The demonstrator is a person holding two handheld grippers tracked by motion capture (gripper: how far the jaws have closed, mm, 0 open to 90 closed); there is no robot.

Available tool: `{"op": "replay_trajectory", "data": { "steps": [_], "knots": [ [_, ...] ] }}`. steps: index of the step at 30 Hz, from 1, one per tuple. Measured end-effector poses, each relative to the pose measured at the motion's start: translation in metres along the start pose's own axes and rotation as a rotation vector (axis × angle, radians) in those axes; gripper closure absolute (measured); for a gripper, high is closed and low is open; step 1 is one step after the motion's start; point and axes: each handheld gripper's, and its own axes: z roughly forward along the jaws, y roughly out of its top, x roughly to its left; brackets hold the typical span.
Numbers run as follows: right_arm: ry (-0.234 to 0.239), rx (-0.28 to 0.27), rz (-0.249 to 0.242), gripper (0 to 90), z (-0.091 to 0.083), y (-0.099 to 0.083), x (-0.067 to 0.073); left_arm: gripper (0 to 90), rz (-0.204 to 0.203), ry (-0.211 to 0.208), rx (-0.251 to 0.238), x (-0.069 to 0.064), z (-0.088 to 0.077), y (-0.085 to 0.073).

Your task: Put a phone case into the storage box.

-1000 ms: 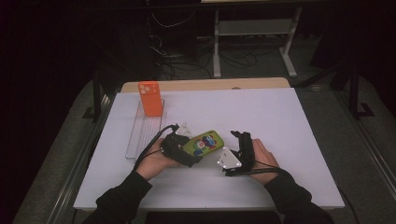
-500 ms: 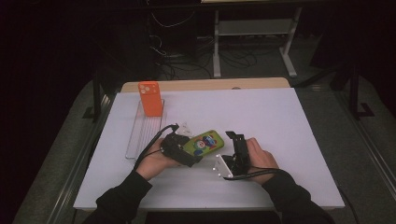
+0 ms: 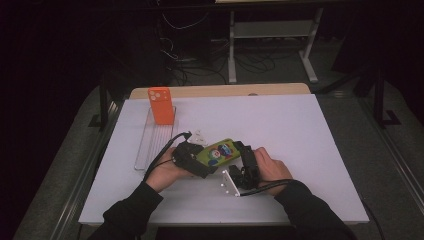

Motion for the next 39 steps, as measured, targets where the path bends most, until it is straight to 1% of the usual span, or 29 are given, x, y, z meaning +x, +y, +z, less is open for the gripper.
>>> {"op": "replay_trajectory", "data": {
  "steps": [1,2,4,6,8,13,15,19,22,24,27,32,38,39],
  "knots": [
    [-0.006,-0.005,-0.006,6.6,0.001,0.000,0.000,15.2,-0.003,0.001,-0.002,0.000,0.000,0.000],
    [-0.029,-0.020,0.025,8.7,0.001,0.001,0.001,15.2,0.002,0.004,0.001,0.000,0.000,0.000],
    [-0.036,-0.030,0.018,12.9,0.003,0.002,0.000,15.3,-0.004,0.004,-0.002,0.000,0.000,0.000],
    [-0.042,-0.042,0.013,16.3,0.004,0.004,0.000,15.2,-0.001,0.005,-0.004,0.000,0.000,0.000],
    [-0.026,-0.044,0.004,20.2,0.005,0.006,-0.001,15.2,-0.004,0.002,-0.005,0.001,0.000,0.000],
    [-0.042,-0.070,-0.024,30.4,0.004,0.009,0.003,15.2,-0.004,0.004,-0.006,0.002,0.000,0.000],
    [-0.052,-0.082,-0.026,33.0,0.004,0.010,0.005,15.2,-0.005,0.003,-0.007,0.001,-0.001,0.000],
    [-0.062,-0.093,-0.038,41.3,0.003,0.010,0.006,15.3,-0.002,0.005,-0.007,0.001,-0.001,0.001],
    [-0.067,-0.094,-0.048,48.0,0.001,0.010,0.007,15.2,-0.007,0.005,-0.012,0.001,-0.001,0.001],
    [-0.066,-0.095,-0.057,51.2,0.002,0.010,0.008,15.3,0.000,0.006,-0.006,0.002,-0.002,0.001],
    [-0.074,-0.090,-0.075,55.3,0.002,0.010,0.009,15.2,0.000,0.004,-0.007,0.002,-0.002,0.001],
    [-0.083,-0.082,-0.089,62.1,0.003,0.010,0.010,15.2,-0.002,0.004,-0.008,0.001,-0.001,0.001],
    [-0.076,-0.080,-0.101,71.7,0.003,0.010,0.010,15.2,-0.006,-0.002,-0.013,0.001,-0.002,0.001],
    [-0.072,-0.078,-0.101,73.0,0.003,0.011,0.011,15.2,-0.015,-0.004,-0.022,0.001,-0.002,0.001]
  ]
}}
